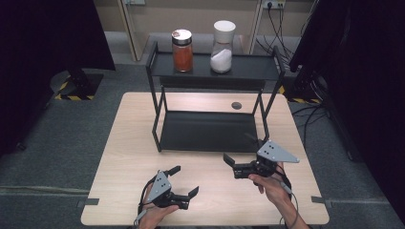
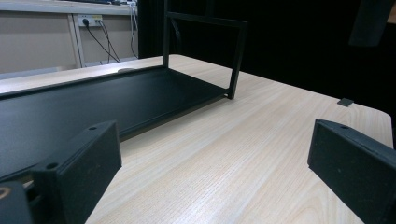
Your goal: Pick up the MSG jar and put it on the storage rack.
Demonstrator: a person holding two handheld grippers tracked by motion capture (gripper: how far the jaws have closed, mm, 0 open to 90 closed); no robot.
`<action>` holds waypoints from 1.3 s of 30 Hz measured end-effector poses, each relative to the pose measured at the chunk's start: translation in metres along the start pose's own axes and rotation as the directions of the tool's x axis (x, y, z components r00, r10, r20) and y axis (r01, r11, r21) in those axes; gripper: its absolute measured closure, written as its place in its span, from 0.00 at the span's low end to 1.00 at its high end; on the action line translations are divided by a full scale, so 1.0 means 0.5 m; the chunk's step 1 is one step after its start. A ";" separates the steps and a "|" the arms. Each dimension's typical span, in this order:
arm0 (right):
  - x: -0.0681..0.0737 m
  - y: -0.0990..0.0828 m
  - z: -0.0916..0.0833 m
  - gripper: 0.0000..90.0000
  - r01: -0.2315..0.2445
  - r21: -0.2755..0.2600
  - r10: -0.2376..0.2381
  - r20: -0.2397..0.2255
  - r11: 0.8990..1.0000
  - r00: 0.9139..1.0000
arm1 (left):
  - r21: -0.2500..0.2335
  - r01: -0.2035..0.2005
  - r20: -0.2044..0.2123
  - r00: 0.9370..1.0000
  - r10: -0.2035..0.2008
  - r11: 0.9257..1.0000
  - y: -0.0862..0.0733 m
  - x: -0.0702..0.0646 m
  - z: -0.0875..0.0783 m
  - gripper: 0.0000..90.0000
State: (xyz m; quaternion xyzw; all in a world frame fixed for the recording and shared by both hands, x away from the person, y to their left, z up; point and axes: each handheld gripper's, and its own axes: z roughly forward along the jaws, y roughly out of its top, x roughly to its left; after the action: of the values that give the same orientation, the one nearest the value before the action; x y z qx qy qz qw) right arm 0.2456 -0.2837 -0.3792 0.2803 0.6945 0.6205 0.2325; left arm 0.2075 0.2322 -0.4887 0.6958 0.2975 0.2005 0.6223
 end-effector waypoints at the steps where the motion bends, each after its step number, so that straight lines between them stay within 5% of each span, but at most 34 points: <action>1: 0.001 -0.003 0.000 0.00 0.001 0.001 -0.001 0.000 1.000 1.000 | -0.001 0.000 0.000 1.000 0.000 1.000 0.000 0.000 0.000 0.02; 39: 0.023 -0.131 -0.001 0.00 -0.012 0.042 0.012 0.004 0.999 1.000 | 0.002 0.011 -0.009 1.000 -0.011 1.000 -0.001 0.005 0.002 0.02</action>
State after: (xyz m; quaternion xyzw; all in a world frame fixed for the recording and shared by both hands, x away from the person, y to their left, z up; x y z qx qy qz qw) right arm 0.2303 -0.2810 -0.4438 0.2907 0.7051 0.6067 0.2242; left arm 0.2100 0.2333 -0.4897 0.6937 0.3043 0.2000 0.6214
